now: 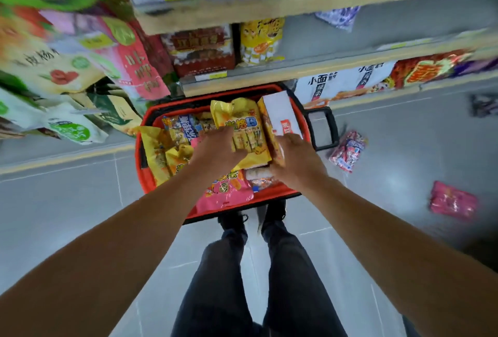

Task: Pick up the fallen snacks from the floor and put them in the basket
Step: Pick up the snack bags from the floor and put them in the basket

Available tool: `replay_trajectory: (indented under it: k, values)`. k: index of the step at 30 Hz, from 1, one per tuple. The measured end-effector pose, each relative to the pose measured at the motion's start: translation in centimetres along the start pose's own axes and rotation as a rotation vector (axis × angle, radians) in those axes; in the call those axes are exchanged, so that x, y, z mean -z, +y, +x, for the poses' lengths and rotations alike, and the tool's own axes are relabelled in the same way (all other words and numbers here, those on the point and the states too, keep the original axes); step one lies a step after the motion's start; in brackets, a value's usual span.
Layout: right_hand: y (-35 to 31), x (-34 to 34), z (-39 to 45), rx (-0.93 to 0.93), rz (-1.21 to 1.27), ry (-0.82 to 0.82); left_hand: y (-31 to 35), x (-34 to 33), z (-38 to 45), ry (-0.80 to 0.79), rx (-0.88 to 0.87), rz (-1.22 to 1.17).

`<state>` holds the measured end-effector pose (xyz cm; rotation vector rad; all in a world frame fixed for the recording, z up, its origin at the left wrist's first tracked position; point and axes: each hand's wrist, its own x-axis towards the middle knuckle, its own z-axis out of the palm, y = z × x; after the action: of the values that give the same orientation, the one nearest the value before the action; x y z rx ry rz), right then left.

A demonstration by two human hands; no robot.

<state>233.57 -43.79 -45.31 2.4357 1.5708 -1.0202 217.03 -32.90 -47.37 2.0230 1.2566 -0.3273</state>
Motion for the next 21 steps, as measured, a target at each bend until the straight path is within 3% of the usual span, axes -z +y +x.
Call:
replay_trajectory:
  k: [10,21]
  values:
    - [7.6,7.2,-15.8,-0.322,0.198,0.229,16.8,3.9,-8.7,-0.017,-0.349,0.013]
    - [22.1,8.8,-33.1,-0.574,0.397,0.528,36.8,-3.8,-17.9,-0.041,-0.674,0.108]
